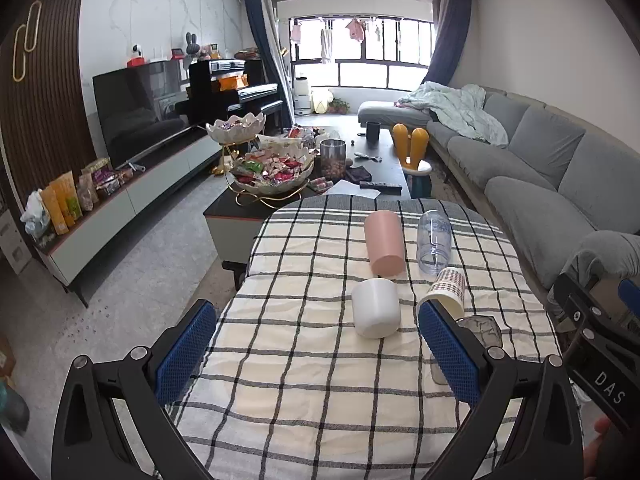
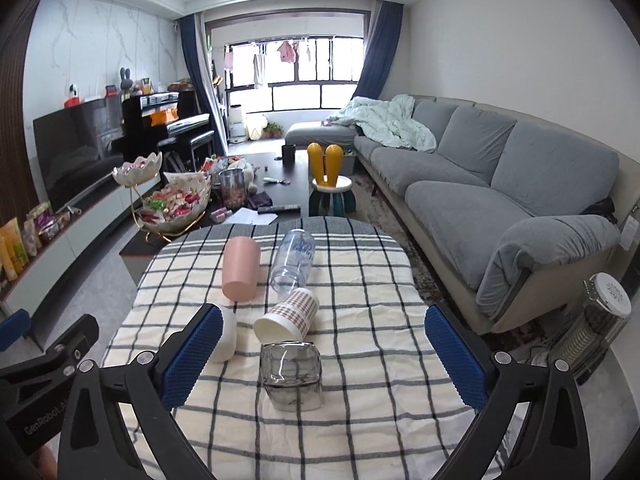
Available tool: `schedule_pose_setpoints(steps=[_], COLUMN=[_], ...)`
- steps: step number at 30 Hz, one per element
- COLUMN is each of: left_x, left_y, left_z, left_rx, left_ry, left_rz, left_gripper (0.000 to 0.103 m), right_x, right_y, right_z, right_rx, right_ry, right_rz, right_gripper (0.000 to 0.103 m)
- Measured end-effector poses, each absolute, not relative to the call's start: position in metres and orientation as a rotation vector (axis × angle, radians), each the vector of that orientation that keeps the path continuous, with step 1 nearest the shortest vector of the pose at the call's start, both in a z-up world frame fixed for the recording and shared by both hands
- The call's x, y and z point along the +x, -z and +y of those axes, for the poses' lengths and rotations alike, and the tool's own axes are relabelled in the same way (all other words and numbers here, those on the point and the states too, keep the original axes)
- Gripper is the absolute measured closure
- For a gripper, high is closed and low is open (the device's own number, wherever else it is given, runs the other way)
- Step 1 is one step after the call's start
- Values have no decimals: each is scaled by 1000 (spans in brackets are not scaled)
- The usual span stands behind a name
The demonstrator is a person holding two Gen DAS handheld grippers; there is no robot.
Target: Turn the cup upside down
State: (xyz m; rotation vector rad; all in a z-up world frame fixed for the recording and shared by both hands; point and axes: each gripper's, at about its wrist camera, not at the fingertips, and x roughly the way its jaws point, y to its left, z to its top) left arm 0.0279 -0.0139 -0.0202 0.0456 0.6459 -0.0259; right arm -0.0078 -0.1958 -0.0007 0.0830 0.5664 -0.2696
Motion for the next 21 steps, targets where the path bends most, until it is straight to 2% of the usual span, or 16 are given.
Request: schedule_pose_setpoints(steps=[21], left_x=[23], left_y=[15], left_z=[-17], left_rx=[47], left_ry=[51], left_rz=[645], left_gripper=[0], right_x=[-16], right_y=[-8], right_z=[-197], right_rx=[92], right_ry=[273], right_rz=[542], right_gripper=[1])
